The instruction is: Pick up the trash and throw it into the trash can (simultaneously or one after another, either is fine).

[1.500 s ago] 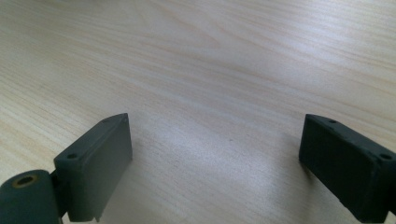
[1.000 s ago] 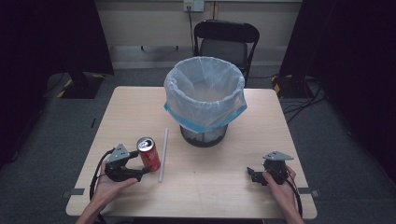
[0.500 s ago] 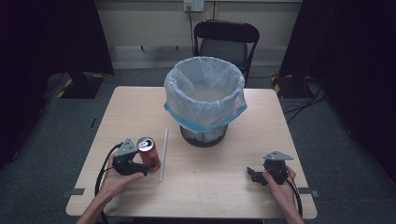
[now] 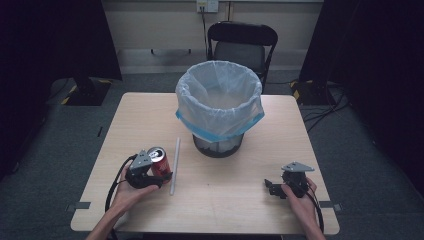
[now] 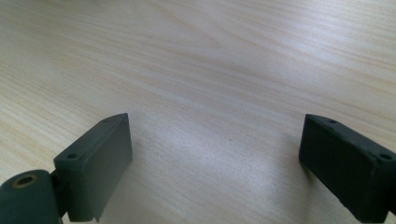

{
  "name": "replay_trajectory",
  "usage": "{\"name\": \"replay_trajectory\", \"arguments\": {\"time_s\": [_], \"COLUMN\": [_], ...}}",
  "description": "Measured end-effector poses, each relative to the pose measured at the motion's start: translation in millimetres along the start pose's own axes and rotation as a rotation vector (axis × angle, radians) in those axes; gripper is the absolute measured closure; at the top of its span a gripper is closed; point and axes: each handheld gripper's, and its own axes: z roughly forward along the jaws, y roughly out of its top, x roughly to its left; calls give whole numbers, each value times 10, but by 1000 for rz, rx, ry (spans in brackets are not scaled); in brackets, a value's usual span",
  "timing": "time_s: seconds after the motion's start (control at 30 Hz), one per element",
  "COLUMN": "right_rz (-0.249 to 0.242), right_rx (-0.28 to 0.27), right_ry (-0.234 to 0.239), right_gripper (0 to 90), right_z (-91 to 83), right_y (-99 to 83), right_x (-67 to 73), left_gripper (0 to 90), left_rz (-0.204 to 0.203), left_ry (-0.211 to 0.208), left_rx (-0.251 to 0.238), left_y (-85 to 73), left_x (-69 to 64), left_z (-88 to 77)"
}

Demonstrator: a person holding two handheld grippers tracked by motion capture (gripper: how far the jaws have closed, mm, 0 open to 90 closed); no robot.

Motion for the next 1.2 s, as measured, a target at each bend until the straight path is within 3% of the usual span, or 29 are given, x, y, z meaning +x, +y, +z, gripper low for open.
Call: {"name": "replay_trajectory", "arguments": {"time_s": [0.23,0.33,0.47,0.7,1.2], "right_rz": [1,1,-1,1,-1], "right_rx": [0,0,-1,0,0], "right_ry": [0,0,0,0,0], "right_gripper": [88,88,88,88,88], "right_z": [0,0,1,0,0], "right_y": [0,1,0,1,0], "right_x": [1,1,-1,1,-1], "left_gripper": [340,340,341,341,342], "left_rz": [12,-16,-15,-16,-57], "left_ry": [11,4,21,12,-1], "left_rx": [-6,-37,-53,-79,-124], "left_y": [16,22,45,67,165], "left_x": [0,-2,-16,-31,8], "left_z": [-48,-84,-135,-184,-275]}}
